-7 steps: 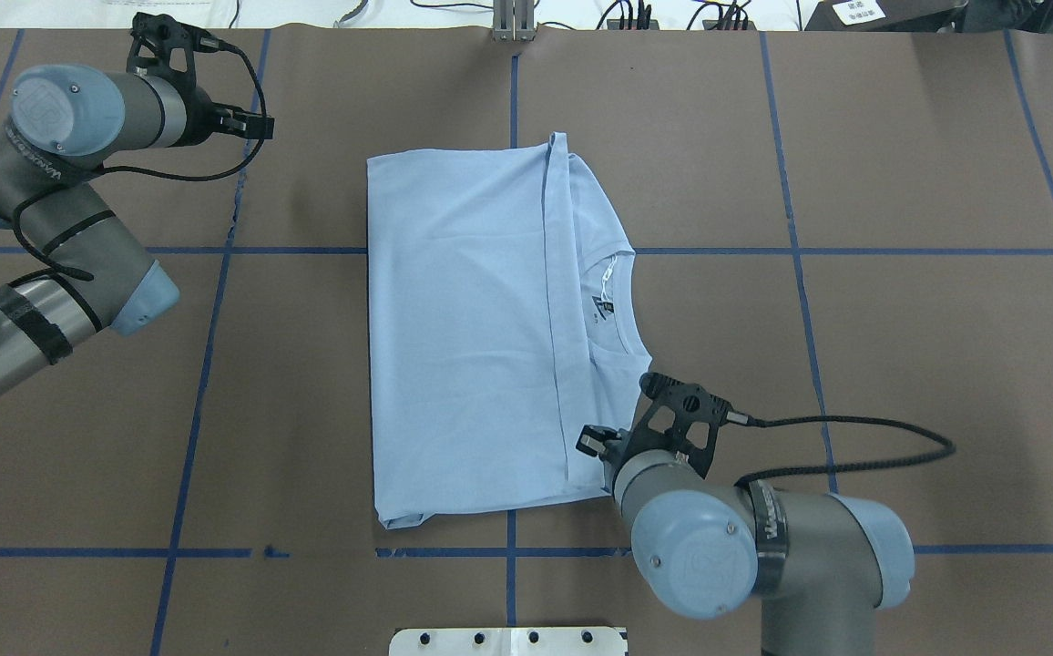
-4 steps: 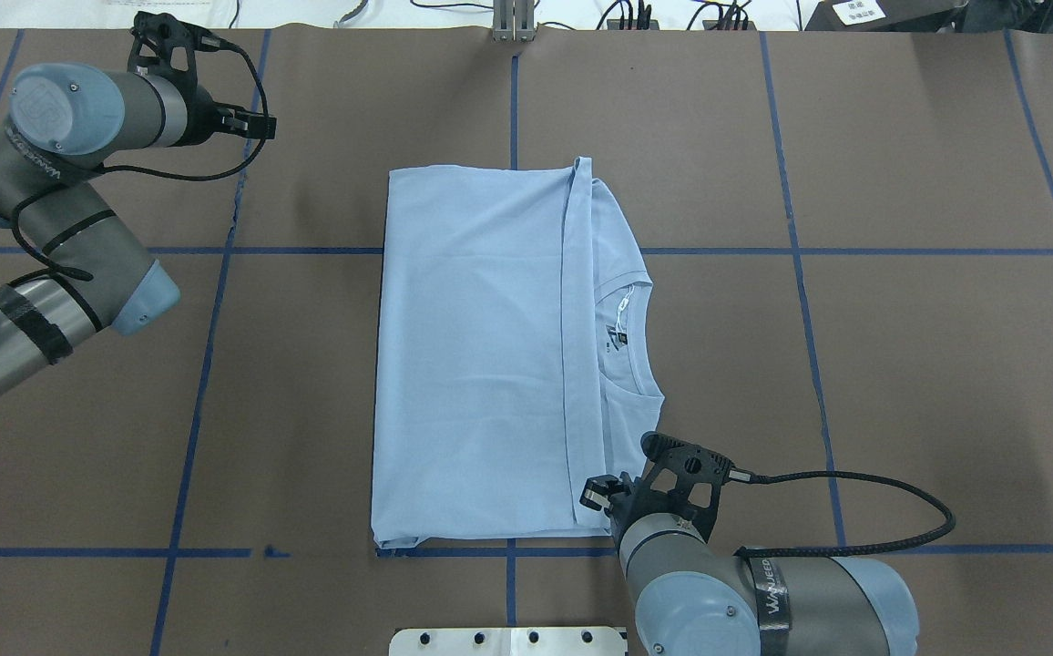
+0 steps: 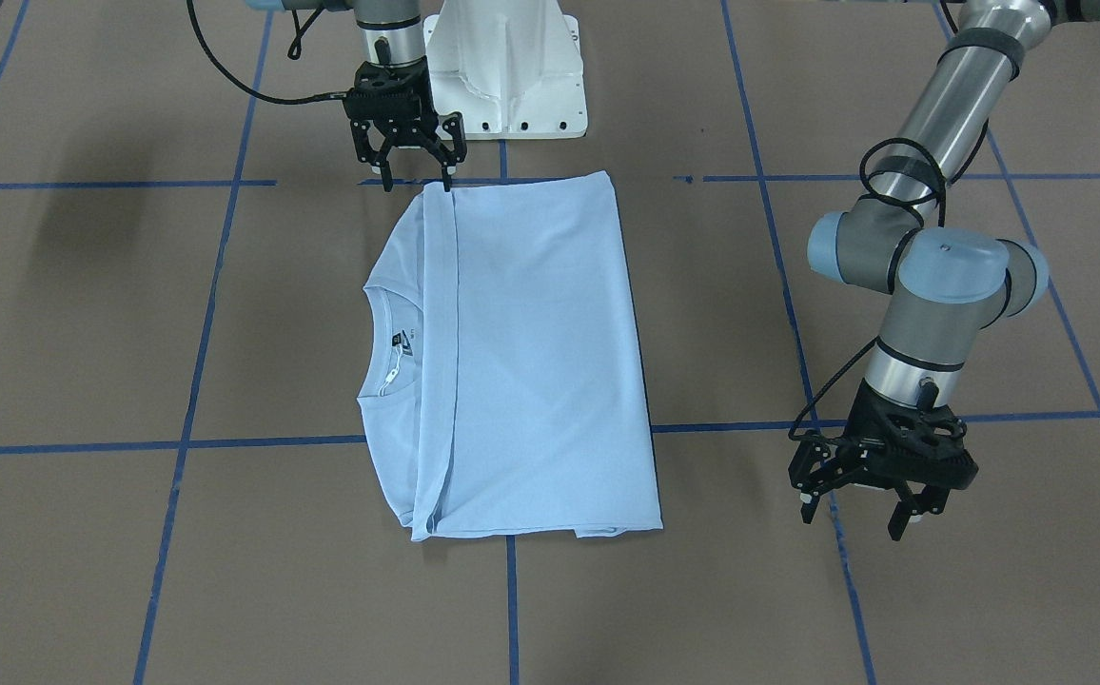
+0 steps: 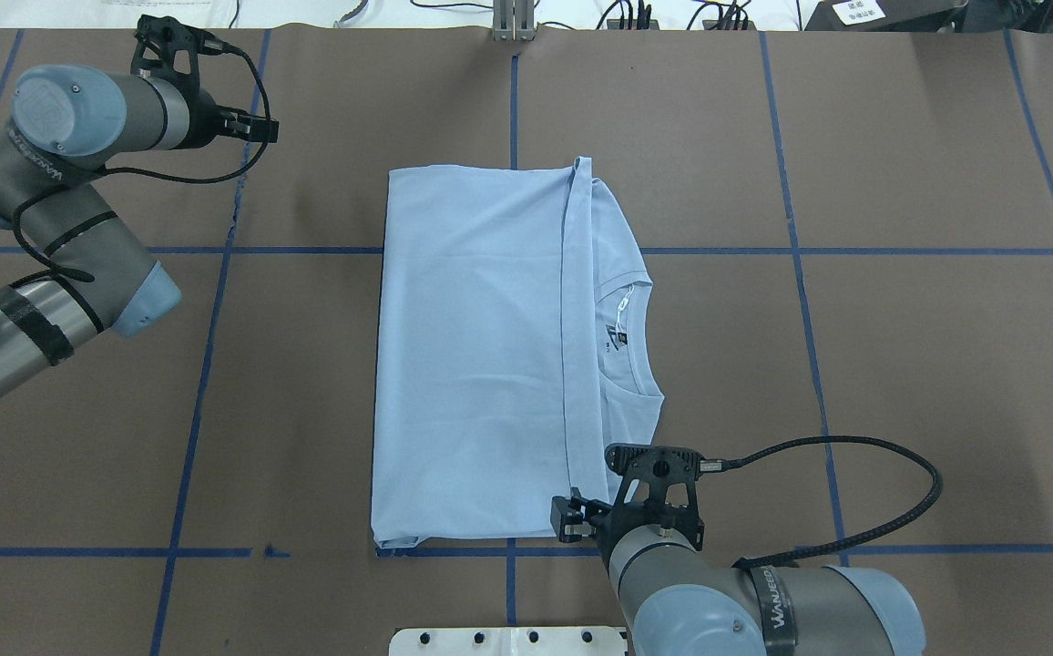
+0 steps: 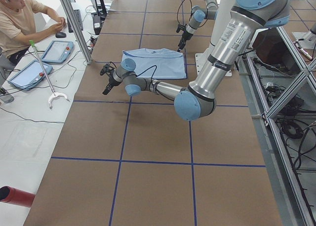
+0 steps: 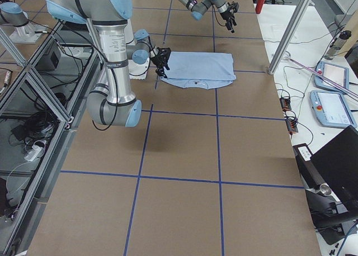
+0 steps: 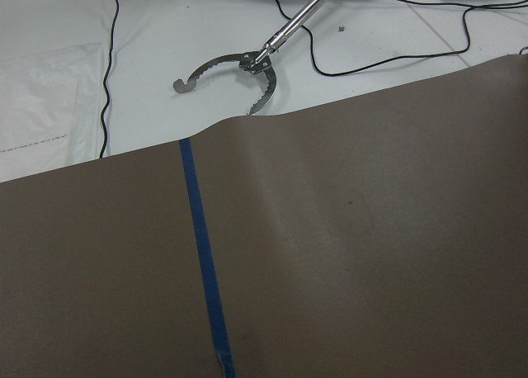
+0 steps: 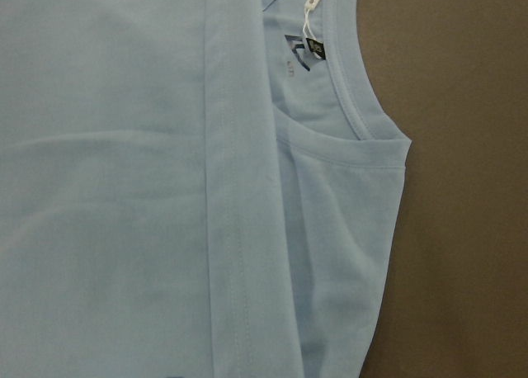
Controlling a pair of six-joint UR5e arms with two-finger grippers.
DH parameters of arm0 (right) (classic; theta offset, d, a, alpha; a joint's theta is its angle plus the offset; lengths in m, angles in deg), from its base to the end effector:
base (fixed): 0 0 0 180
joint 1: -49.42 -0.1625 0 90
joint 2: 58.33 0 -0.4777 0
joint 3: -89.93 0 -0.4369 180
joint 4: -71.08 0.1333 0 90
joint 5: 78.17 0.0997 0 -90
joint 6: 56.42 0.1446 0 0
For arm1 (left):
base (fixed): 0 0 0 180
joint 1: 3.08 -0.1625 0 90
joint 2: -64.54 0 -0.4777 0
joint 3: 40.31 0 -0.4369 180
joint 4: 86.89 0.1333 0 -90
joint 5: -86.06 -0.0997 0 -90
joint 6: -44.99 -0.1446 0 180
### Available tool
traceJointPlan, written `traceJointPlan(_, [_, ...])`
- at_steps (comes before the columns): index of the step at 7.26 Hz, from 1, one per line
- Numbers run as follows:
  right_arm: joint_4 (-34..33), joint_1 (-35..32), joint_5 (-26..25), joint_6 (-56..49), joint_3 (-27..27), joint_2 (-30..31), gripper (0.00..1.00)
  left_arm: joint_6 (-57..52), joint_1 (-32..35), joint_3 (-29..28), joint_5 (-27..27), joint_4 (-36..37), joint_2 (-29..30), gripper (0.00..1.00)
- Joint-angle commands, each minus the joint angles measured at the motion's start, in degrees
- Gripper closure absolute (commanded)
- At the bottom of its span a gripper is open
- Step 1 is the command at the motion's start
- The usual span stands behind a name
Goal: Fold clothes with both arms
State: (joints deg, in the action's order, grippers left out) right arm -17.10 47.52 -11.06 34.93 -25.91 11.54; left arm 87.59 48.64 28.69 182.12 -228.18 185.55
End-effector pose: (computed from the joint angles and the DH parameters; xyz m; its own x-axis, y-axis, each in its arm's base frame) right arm -0.6271 -0.2105 0.3126 0.6638 0.0437 0.7466 -0.3342 0.9104 0.2438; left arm 0.4341 -0.7406 0.4776 0.7337 0.2518 -0.6310 0.2706 0.7437 0.6113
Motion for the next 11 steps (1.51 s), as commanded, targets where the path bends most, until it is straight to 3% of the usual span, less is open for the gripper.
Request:
traceJointPlan(1, [0.2,3.0,-2.8,-6.7,0.0,-0.1,0.07,0.1,-0.2,0.0,0.0,0.0,0.0,0.0])
traceJointPlan(2, [0.4,3.3,-2.9,-10.8,0.0,-0.1,0.32,0.6,-0.2,0.0,0.0,0.0,0.0,0.0])
traceJointPlan(3, [0.5,3.3,-2.8,-15.9,0.1,-0.1,0.47,0.7,-0.4,0.0,0.0,0.0,0.0,0.0])
traceJointPlan(5, [0.6,3.4,-2.8,-22.0,0.4,-0.5,0.63,0.7,-0.5,0.0,0.0,0.0,0.0,0.0])
traceJointPlan(11, [0.6,3.0,-3.3,-27.8,3.1,-2.2,0.63,0.6,-0.5,0.0,0.0,0.0,-0.1,0.0])
